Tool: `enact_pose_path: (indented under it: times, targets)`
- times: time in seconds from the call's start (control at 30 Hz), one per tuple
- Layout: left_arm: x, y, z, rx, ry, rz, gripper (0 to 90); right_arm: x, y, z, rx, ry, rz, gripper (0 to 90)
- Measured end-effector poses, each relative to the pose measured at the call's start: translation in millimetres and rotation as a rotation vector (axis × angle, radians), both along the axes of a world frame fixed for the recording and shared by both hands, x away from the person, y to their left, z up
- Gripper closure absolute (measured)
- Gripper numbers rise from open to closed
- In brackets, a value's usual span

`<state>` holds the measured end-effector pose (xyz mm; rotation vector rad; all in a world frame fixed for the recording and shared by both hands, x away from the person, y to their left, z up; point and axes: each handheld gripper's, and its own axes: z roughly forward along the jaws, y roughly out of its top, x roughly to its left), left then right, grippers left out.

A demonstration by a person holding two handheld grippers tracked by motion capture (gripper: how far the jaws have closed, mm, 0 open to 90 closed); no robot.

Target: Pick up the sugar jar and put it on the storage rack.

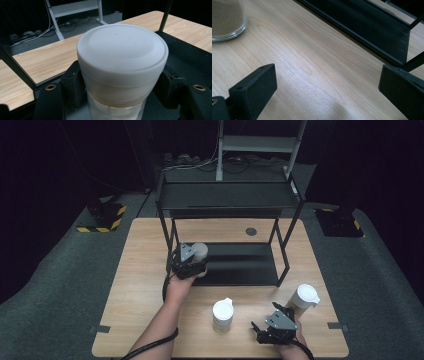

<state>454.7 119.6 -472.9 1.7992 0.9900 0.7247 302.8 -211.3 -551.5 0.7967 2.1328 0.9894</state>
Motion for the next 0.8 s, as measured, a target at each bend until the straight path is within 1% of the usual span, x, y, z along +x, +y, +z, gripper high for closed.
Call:
enact_pose_path:
  times: [0.17,0.27,0.37,0.53,0.8]
  targets:
    - [1.6,0.8,-3.3,0.005,0.006,0.003,34.3,0.0,0.1,0.0,-0.002,-0.002,0.001,1.2]
    - [1.6,0.7,-4.0,-0.002,0.005,0.005,34.3,0.0,0.1,0.0,-0.003,-0.002,0.001,1.2]
    - [1.6,-0.6,-3.6,0.009,0.003,0.001,34.3,-0.2,0.2,-0.1,-0.002,-0.003,0.000,1.2]
    - [0.7,-1.0,-4.1,0.014,0.003,-0.001,34.3,-0.2,0.0,0.0,-0.001,-0.003,-0.001,1.2]
    - [-1.5,0.8,-5.1,0.006,0.006,0.001,34.2,-0.4,0.3,-0.1,-0.002,-0.004,0.000,1.2]
